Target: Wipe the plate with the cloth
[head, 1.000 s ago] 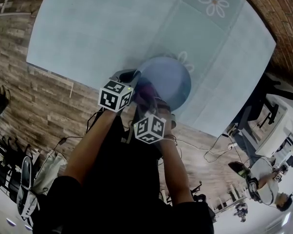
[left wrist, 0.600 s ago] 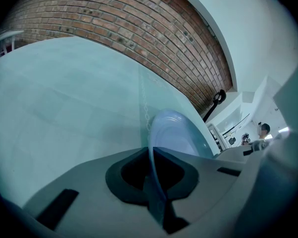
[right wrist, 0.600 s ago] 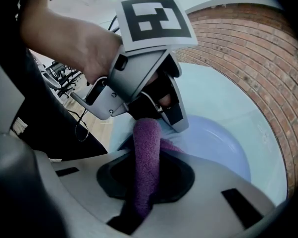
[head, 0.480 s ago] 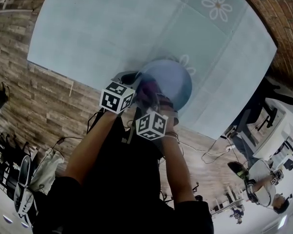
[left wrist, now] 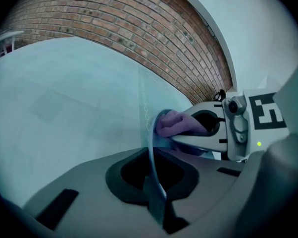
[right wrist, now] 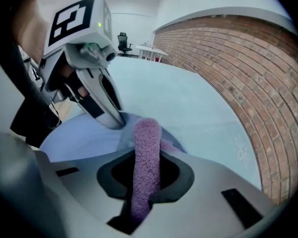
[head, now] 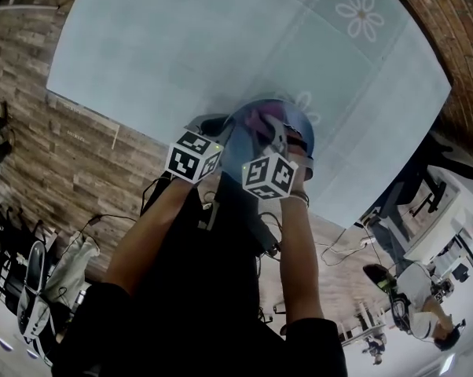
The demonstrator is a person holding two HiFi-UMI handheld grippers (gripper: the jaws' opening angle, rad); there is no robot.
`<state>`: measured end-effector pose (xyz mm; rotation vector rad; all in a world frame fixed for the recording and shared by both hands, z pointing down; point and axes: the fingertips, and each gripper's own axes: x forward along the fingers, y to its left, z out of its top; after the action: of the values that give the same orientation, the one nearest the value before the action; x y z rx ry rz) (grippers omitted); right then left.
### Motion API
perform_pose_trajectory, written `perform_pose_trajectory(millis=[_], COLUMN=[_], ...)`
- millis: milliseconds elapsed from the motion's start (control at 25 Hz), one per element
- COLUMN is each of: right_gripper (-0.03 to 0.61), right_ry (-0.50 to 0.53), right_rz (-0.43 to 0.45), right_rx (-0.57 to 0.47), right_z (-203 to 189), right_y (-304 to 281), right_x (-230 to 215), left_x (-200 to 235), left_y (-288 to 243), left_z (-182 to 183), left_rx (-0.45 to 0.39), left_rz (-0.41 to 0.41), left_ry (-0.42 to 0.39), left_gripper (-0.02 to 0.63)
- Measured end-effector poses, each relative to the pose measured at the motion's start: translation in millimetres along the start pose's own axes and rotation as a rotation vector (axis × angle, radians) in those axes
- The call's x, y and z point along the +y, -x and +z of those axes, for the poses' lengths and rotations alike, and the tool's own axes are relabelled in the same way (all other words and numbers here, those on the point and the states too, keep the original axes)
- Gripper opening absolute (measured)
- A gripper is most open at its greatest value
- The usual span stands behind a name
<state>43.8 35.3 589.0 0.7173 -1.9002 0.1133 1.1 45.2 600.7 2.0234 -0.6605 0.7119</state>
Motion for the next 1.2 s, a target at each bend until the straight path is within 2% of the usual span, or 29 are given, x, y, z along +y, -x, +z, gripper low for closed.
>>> perform_pose_trajectory(millis=[80,200,560,800,920,1200], right_gripper=[0.063,0.063,0.060,0.060,0.060,0.060], right_ry=[0.015,-0.032,-0.077,-0.037,-0.052,-0.055], right_rz=[-0.044,-0.061,-0.088,-0.057,-0.024,0.110], right_rx=[0.023,0.007,-0.017,-0.006,-0.019,-0.024], right_z=[-9,-17,-15,-9,-9,-6], right_y=[-1,1,2,7,15,30], right_x=[-18,-34,-29,9,34,101], left_x=[0,0,1,3,2,5], left_y=[0,1,2,3,3,4], left_z=[0,1,0,1,2,0], left_rx=[0.001,0.000,0.000,0.001,-0.001,-0.001], left_rz=[-0.002,-0.001,0.002,0.001,0.000,0.002], left_ry=[0.002,0.000,0.003,0.008,0.007,0.010], left_gripper=[0.046,0.046,0.046,0.046,0.046,0.046])
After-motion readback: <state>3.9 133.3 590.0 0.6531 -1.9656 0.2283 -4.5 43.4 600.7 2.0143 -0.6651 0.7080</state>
